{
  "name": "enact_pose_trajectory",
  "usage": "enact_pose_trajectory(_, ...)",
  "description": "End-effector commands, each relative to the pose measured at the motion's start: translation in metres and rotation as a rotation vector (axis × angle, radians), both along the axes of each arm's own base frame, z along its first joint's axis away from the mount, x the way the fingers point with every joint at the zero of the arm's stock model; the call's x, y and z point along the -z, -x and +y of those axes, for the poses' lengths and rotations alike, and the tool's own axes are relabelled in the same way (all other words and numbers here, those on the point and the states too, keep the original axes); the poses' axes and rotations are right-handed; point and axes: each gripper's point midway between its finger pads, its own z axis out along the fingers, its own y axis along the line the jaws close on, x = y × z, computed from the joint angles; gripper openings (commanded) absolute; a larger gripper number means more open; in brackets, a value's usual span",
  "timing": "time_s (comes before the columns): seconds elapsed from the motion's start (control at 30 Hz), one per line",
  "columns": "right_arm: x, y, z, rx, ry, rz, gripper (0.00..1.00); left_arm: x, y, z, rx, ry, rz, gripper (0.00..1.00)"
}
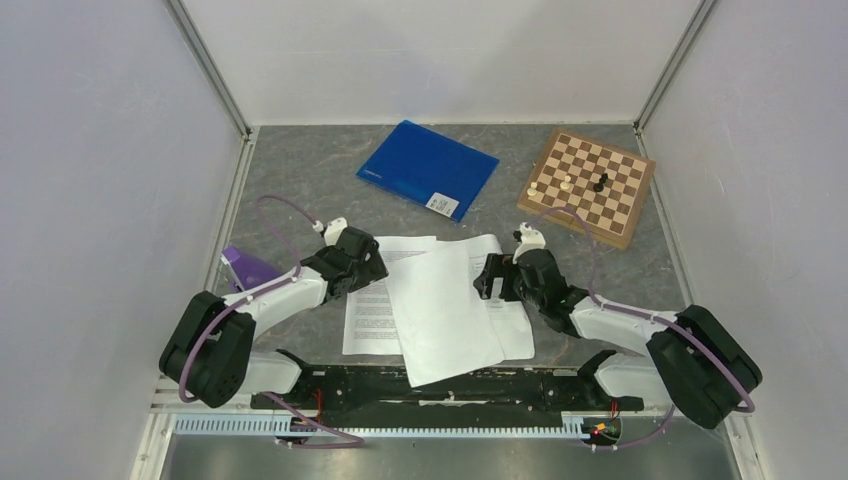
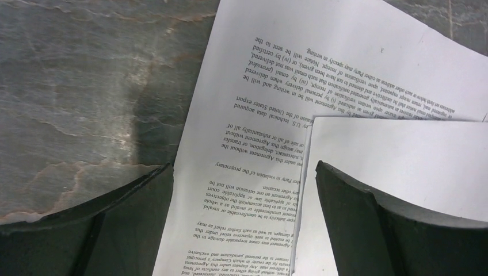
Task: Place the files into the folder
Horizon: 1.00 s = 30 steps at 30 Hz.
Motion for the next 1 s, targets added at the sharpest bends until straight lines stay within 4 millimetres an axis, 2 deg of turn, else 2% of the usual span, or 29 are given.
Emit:
enact_pose_trajectory(0.0,0.031,0.027,-0.003,-0.012,0.071,0.152,0.98,0.016,0.027,-0.02,0.041,0.066,0.126,0.99)
enact_pose_trajectory(0.1,0.031,0.017,-0.027,0.026,0.197,0.138,0.98,0.0,0.023,0.006,0.041,-0.084,0.099,1.0)
enact_pose_trajectory(0.17,0.031,0.015,-0.038,0.034,0.208,0.147,0.98,-0.007,0.026,0.017,0.058,-0.138,0.097,1.0)
enact_pose_trajectory(0.33,0.044,0.024,-0.067,0.051,0.249,0.206,0.98,-0.001,0.046,0.021,0.037,-0.107,0.149,1.0)
enact_pose_trajectory(0.43,0.045,0.03,-0.066,0.02,0.211,0.215,0.98,0.004,0.056,0.018,0.026,-0.054,0.154,1.0)
enact_pose_trajectory(0.57,0.049,0.045,-0.051,-0.04,0.145,0.255,0.98,0.002,0.063,0.008,0.053,-0.003,0.163,1.0)
enact_pose_trajectory(0.77,0.064,0.074,-0.052,-0.037,0.147,0.293,0.98,0.016,0.083,-0.015,0.087,0.059,0.219,1.0)
enact_pose_trajectory(0.87,0.066,0.072,-0.053,-0.016,0.149,0.279,0.98,0.018,0.089,-0.041,0.096,0.131,0.224,1.0)
enact_pose_trajectory(0.97,0.063,0.061,-0.056,0.008,0.184,0.261,0.98,0.014,0.085,-0.067,0.106,0.184,0.212,1.0)
